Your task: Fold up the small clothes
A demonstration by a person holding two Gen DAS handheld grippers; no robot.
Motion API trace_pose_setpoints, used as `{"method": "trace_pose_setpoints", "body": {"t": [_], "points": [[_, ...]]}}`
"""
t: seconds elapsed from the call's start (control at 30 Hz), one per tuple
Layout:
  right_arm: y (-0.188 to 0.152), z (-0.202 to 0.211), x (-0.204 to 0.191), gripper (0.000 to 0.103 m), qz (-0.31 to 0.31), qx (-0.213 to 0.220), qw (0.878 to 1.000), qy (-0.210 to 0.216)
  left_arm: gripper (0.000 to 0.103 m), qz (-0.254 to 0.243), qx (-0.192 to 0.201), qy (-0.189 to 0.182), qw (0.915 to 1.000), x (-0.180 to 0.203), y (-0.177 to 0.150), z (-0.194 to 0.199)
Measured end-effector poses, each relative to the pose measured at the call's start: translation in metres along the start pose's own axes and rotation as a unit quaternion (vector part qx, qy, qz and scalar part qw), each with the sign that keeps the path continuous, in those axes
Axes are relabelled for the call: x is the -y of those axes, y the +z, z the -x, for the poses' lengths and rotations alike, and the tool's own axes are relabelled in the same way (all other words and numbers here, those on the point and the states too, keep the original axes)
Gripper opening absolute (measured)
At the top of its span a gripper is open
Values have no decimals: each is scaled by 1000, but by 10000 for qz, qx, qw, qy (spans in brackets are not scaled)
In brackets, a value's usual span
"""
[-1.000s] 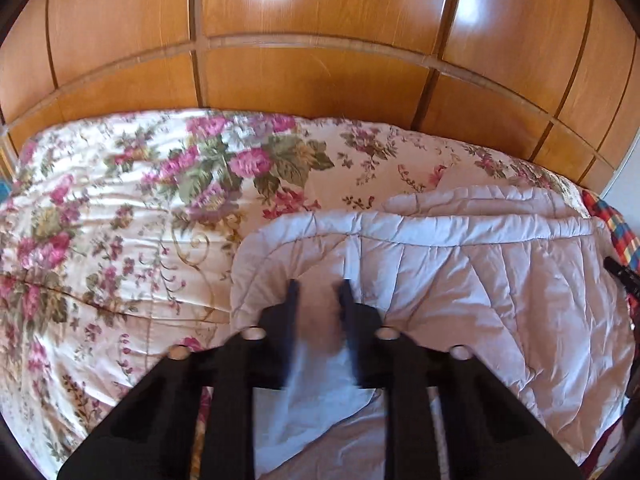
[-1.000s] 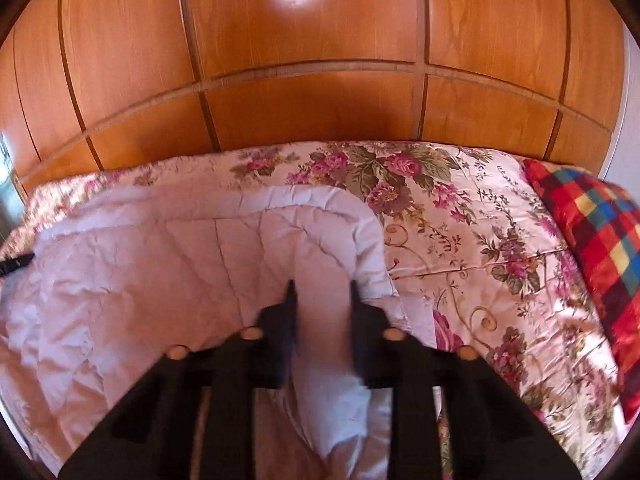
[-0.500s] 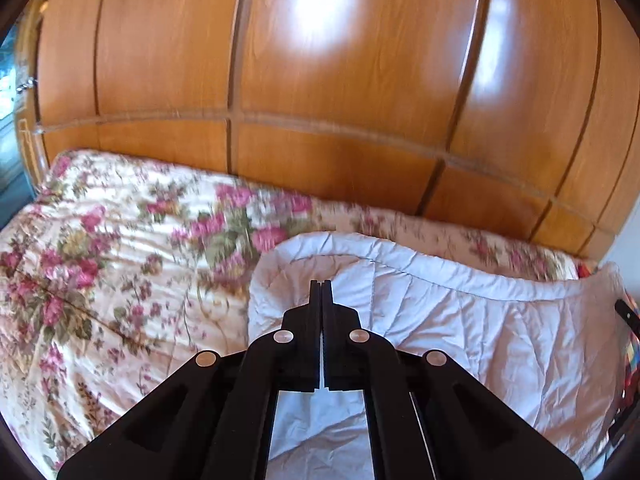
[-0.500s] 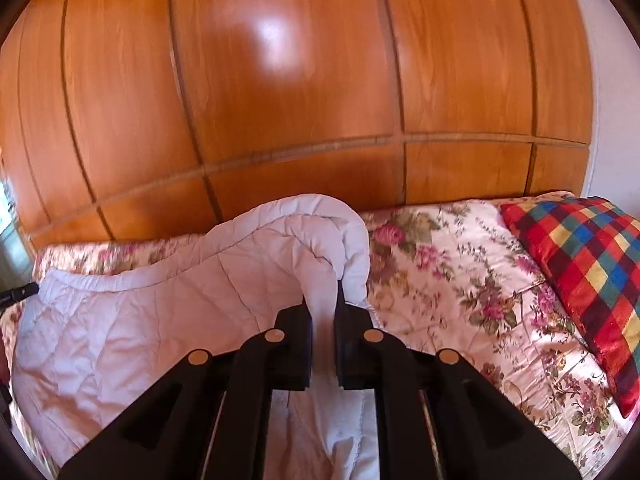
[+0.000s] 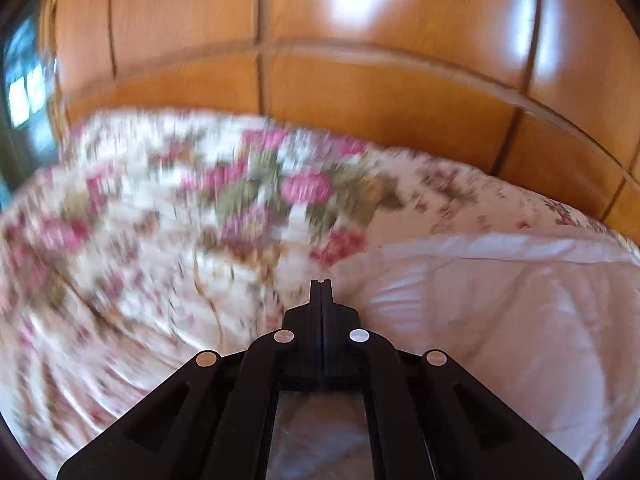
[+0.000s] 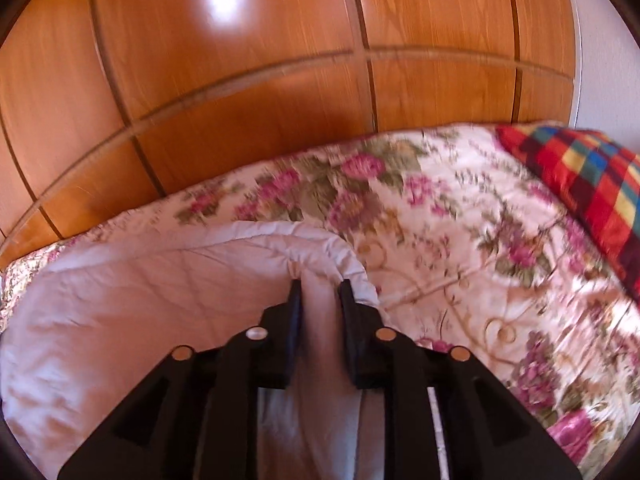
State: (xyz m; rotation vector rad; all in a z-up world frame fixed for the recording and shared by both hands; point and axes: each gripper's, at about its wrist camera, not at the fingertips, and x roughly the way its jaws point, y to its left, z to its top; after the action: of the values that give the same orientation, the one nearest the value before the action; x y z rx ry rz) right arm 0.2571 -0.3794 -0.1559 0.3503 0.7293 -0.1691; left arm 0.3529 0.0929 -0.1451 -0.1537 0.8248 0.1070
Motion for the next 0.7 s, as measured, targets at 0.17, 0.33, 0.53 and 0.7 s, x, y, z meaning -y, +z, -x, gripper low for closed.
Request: {"method": "trace_pose_setpoints", "body": {"t": [0.17,0.33,0.53,0.7], "points": [[-3,-15,6,24,-113,-80,9999,27,0,330,-252,-173,9990,-13,-4,-18],[-5,-15,3,25,-59,-32,9999,-90,0,270,-278,-157,9991,-9,-7,-21],[-6,-7,1,37,-28,90,9996,-277,0,343,-71,-213,9992,-11,-3,2],[-6,-7,0,41,32,124,9992,-378,0,293,420,-517,9973,-3,-1,52]]}}
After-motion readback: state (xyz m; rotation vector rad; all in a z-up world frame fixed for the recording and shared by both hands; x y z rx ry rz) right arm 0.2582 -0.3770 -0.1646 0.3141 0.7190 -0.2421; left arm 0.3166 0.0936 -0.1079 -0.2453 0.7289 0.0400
